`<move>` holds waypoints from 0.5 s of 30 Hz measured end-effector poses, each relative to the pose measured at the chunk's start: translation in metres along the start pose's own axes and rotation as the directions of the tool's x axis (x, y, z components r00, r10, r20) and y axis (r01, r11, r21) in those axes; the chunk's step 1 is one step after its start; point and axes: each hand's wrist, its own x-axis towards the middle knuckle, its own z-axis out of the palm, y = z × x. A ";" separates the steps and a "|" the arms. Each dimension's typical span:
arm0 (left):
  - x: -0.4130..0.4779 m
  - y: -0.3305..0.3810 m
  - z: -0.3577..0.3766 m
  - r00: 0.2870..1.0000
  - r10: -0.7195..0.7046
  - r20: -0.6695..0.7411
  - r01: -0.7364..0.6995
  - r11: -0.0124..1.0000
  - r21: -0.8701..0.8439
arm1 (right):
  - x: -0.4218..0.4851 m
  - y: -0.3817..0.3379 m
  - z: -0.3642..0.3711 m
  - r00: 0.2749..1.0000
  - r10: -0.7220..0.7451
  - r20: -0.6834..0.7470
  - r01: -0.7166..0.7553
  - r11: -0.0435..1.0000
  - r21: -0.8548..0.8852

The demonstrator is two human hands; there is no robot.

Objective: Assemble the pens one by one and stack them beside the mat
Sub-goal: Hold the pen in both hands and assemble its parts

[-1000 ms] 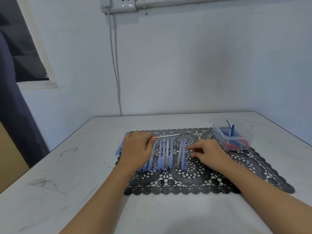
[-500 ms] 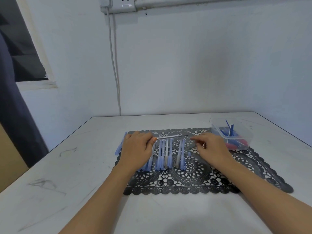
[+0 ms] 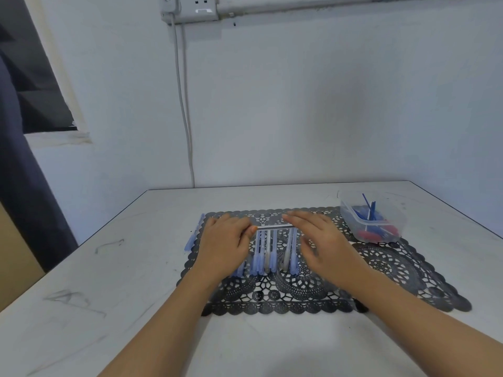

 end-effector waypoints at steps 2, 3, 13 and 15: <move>0.000 -0.001 0.000 1.000 -0.010 0.006 0.010 1.000 0.004 | 0.000 0.003 0.000 1.000 0.021 -0.019 -0.021 1.000 -0.009; 0.001 -0.002 -0.001 1.000 -0.014 0.010 0.014 1.000 0.009 | 0.000 0.005 -0.001 0.999 0.028 -0.030 -0.028 0.999 -0.019; 0.001 -0.005 -0.001 0.999 -0.032 0.014 0.031 0.999 0.035 | 0.003 0.023 -0.014 0.996 0.055 -0.073 -0.068 0.979 -0.192; 0.001 -0.006 -0.001 0.999 -0.033 0.017 0.032 0.999 0.032 | 0.003 0.026 -0.017 0.997 0.049 -0.064 -0.061 0.976 -0.209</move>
